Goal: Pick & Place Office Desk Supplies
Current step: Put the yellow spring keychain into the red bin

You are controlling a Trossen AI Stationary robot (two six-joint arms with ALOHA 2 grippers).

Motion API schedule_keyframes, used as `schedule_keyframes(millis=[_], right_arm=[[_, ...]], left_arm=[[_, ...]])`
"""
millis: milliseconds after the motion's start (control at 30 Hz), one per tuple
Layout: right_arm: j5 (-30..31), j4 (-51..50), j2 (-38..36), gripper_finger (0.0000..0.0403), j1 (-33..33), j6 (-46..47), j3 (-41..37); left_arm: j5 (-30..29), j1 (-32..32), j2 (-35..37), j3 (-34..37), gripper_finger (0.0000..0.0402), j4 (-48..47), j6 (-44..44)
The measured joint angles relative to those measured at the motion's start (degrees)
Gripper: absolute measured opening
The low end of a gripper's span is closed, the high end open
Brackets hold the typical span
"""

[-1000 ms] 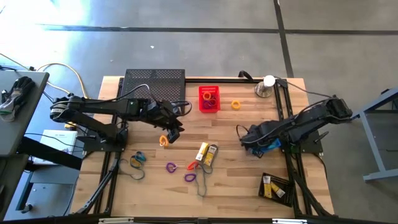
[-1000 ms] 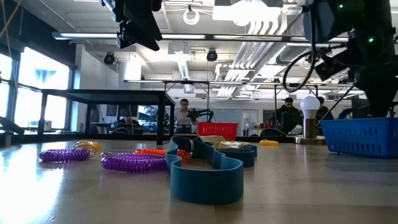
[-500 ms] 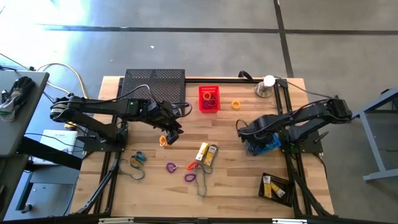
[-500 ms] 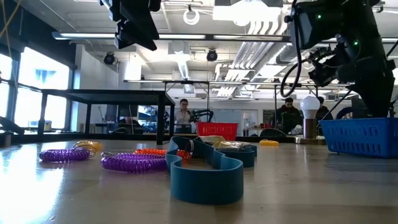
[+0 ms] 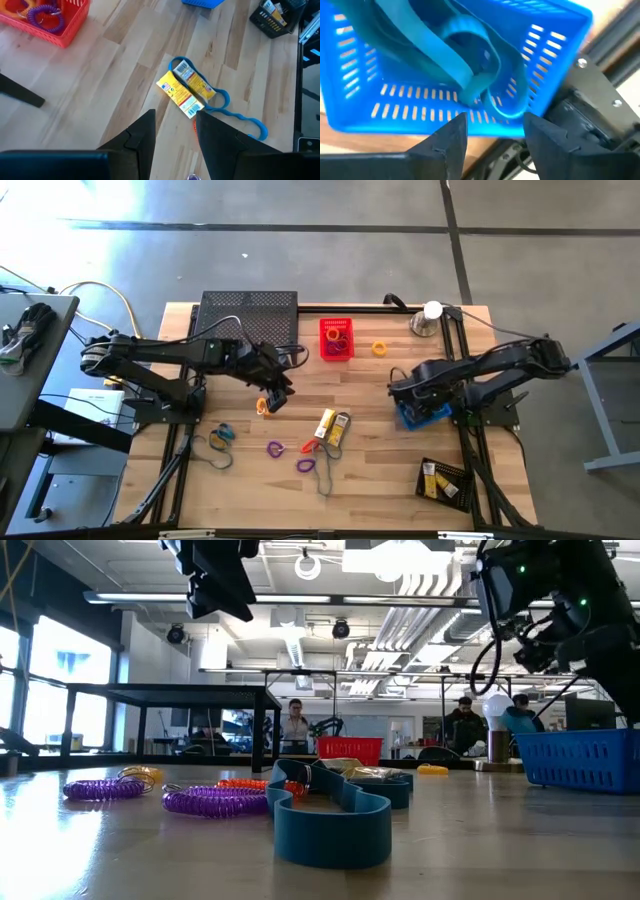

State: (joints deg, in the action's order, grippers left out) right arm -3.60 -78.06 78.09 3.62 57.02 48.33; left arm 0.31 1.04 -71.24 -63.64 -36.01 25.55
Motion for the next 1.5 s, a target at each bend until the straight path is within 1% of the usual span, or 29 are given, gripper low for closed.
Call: schedule_keyframes(millis=[67,200,300,467,533,633,733,833,900,1000,1033,1100,1167,1267,1433,1500], right_arm=[[0.5,-1.4,-1.2,0.018,0.0,0.3,1.1],[3.6,-2.4,-4.3,0.0181,0.0,-0.3,3.5],[6.2,2.6,-6.0,0.0181,0.0,-4.5,4.0],[11.2,16.2,-6.8,0.0181,-1.3,-16.6,4.0],[12.6,21.2,-6.4,0.0181,-3.6,-16.9,4.0],[14.5,26.9,-5.8,0.0181,-10.1,-10.9,4.0],[14.7,31.8,-5.6,0.0181,-16.5,-12.0,4.0],[12.6,37.7,-4.3,0.0181,-21.9,-17.2,4.0],[7.4,42.0,-1.9,0.0181,-25.6,-19.5,4.0],[-2.9,46.9,3.0,0.0181,-30.8,-19.9,4.0],[-4.5,48.3,4.8,0.0181,-32.1,-19.9,4.0],[-5.0,49.9,8.0,0.0181,-33.9,-21.9,4.0],[-3.8,50.4,10.5,0.0181,-34.9,-25.0,4.0],[0.2,50.6,12.3,0.0181,-35.2,-28.9,4.0],[6.4,52.9,12.4,0.0181,-34.5,-38.6,4.1],[8.8,53.4,12.4,0.0181,-34.4,-39.7,4.1]], left_arm=[[0.0,0.4,0.0,0.0,0.0136,0.0,-0.9],[-0.1,1.5,0.0,0.0,0.0136,0.0,-1.6],[-0.1,2.5,0.0,0.0,0.0136,0.0,-1.6],[-0.2,4.2,0.0,0.0,0.0136,0.0,-1.8],[-0.2,4.8,0.0,0.0,0.0136,0.0,-1.8],[-0.2,5.4,0.0,0.0,0.0136,0.0,-1.8],[-0.2,5.7,0.0,0.0,0.0136,0.0,-1.8],[-0.1,5.7,0.0,0.0,0.0136,0.0,-2.1],[-0.1,5.7,0.0,0.0,0.0136,0.0,-3.2],[-0.1,5.7,0.0,0.0,0.0136,0.0,-4.7],[-0.1,5.7,0.0,0.0,0.0136,0.0,-4.8],[-0.1,5.7,0.0,0.0,0.0136,0.0,-5.2],[-0.1,5.7,0.0,0.0,0.0136,0.0,-5.8],[-0.1,5.7,0.0,0.0,0.0136,-0.1,-6.6],[-0.1,5.7,0.0,0.0,0.0136,-1.5,-7.9],[-0.1,5.7,0.0,0.0,0.0136,-2.4,-9.4]])
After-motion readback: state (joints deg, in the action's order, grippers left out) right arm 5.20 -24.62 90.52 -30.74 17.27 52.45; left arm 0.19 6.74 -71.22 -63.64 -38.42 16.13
